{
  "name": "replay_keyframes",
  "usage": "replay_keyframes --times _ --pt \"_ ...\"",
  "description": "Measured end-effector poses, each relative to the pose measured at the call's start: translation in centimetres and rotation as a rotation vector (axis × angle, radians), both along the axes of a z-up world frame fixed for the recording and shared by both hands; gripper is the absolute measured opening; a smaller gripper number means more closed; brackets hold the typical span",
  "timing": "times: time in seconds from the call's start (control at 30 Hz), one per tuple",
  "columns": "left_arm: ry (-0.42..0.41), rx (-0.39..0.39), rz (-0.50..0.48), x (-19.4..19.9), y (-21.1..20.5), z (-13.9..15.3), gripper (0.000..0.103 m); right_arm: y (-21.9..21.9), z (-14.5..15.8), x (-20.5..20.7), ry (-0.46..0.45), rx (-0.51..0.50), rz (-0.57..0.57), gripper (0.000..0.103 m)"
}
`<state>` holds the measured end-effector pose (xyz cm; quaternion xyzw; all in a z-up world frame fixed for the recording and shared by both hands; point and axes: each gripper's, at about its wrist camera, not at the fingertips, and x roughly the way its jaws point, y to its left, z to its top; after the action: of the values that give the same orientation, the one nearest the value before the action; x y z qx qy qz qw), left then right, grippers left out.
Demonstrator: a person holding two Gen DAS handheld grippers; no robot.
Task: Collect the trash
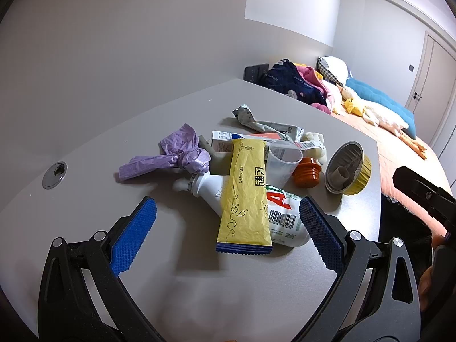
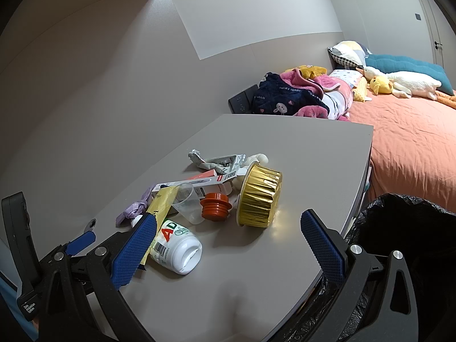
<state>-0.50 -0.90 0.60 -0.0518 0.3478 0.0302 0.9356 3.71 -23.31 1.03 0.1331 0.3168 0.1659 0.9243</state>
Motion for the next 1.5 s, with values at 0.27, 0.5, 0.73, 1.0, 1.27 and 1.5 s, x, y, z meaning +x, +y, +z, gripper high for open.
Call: replay_keyframes --times 0.27,0.5,0.73,1.0,1.27,1.5 --pt "-0.001 -0.003 -0.006 0.0 -0.1 0.1 0.097 0.0 -0.1 0.0 0.002 0.001 -0.002 0.101" --pt "0.001 -0.002 -0.01 0.0 -0.1 0.1 0.097 0.0 -0.2 0.0 0.005 0.005 -0.008 0.101" --pt "0.008 -0.022 -0.032 0.2 -0.1 -0.2 0.097 -0.3 -0.3 0.2 0.012 0.006 -0.014 0.101" --pt "0.015 -0.044 -0.028 0.8 0.2 -0.7 0.097 -0.2 -1.0 1.7 0.043 -0.007 -0.012 0.101" --pt "0.047 -0.031 -0.014 2.9 0.1 -1.4 0.097 0.1 -1.9 3.9 0.08 -0.039 -0.005 0.101" --pt "0.095 0.029 -0.013 4.9 -0.7 -2.6 0.079 -0.1 -3.4 6.4 0.133 -0.048 -0.017 0.099"
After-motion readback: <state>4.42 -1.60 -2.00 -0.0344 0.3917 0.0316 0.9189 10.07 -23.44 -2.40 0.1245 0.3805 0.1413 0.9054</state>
